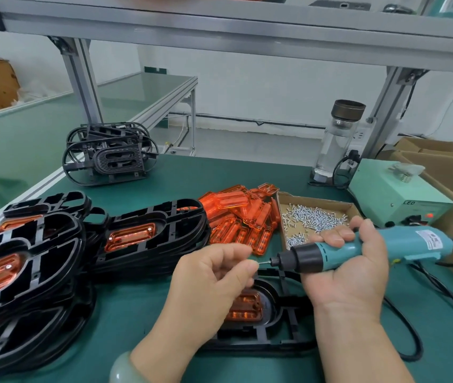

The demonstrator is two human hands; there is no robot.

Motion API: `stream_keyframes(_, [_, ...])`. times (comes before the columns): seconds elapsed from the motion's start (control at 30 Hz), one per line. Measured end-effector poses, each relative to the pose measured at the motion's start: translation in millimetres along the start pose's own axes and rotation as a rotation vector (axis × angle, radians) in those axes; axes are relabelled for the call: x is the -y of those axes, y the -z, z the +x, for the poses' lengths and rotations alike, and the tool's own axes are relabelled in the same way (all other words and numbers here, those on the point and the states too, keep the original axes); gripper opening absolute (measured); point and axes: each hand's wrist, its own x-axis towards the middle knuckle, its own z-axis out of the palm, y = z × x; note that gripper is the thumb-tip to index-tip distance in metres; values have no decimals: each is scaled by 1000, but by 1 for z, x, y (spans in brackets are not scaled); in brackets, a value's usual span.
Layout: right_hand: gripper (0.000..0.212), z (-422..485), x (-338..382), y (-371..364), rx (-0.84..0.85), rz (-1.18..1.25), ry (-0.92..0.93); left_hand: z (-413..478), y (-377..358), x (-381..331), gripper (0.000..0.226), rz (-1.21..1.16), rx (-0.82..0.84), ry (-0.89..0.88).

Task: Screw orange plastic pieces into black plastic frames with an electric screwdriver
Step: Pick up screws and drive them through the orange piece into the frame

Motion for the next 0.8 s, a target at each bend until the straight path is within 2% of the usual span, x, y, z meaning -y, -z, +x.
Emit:
stream_keyframes(0.1, [15, 6, 6, 1, -19, -114, 18, 1, 11, 5, 17, 406, 19, -133])
stream_keyframes(0.17, [13, 8, 9, 2, -8, -173, 39, -1, 15, 6, 13, 672, 120, -182])
stream_keyframes(0.27, [13, 9, 10, 3, 17, -242, 61, -2, 13, 12, 14, 891, 261, -195])
stream_keyframes(0.6, [15, 7, 8, 4, 98, -377, 96, 3, 9, 22, 20, 950, 301, -124])
stream_keyframes(0.8, [9, -2, 5, 2, 235, -442, 138, 3, 9, 23, 18, 914, 294, -117])
